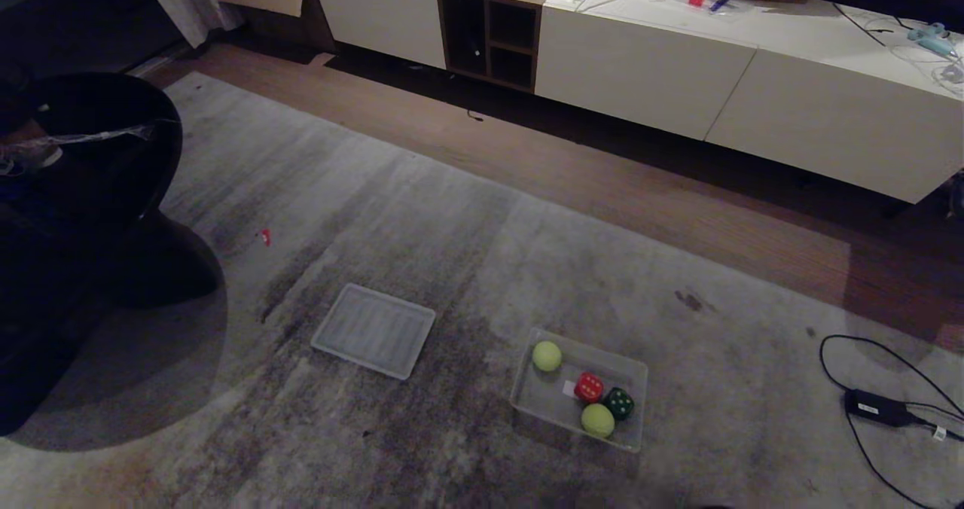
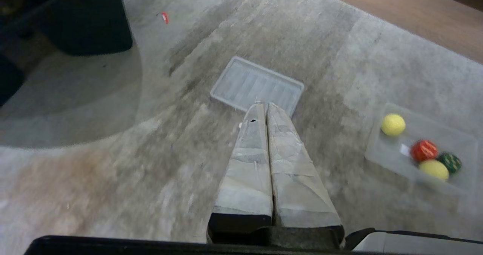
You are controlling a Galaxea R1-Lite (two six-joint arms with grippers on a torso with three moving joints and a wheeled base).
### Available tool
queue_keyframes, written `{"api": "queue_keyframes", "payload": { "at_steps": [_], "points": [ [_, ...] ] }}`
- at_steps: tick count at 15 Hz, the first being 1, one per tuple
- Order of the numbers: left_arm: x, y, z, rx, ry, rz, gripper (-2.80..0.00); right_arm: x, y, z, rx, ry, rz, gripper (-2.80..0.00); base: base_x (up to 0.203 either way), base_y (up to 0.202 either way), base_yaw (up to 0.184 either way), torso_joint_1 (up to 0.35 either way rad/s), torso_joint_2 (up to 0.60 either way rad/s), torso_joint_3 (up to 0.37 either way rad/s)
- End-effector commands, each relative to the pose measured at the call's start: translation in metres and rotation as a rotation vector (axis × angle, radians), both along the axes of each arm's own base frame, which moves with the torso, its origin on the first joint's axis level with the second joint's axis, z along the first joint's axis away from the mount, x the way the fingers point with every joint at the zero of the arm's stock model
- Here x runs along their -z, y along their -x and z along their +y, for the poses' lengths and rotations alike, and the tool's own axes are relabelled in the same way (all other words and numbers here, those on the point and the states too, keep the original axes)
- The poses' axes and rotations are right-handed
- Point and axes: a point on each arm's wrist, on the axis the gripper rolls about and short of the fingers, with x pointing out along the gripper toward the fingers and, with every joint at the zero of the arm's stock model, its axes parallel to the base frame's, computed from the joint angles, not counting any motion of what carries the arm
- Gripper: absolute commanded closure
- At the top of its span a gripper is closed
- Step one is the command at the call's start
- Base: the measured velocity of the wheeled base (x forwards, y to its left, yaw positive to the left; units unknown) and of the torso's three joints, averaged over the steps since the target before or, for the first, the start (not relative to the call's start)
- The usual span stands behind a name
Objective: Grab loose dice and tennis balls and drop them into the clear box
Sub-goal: Put the toys in the box
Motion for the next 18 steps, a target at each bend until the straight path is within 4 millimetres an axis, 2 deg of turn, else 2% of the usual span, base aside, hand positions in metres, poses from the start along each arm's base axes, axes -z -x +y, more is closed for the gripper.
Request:
{"api": "queue_keyframes", "payload": {
  "at_steps": [1,5,12,18],
  "points": [
    [0.0004,-0.0002,0.0001,-0.003,0.001,0.003,0.0,-0.0002,-0.0001,0.0,0.001,0.0,0.001,0.0,-0.178,0.0,-0.001,-0.002,0.0,0.003],
    [0.0005,-0.0002,0.0,-0.001,0.001,0.004,0.0,-0.0001,-0.0001,0.0,0.0,0.0,0.001,0.0,-0.161,0.0,0.0,0.001,0.0,0.002],
    [0.0003,-0.0002,0.0,-0.001,-0.001,0.003,0.0,0.0003,-0.0002,0.0,-0.001,0.0,0.003,0.0,0.0,0.0,0.0,0.001,0.0,-0.015],
    [0.0005,-0.0002,0.0,-0.001,-0.002,0.004,0.0,0.0002,-0.0002,0.0,-0.001,0.0,0.002,0.0,0.0,0.0,0.0,0.003,0.0,-0.188]
  ]
}}
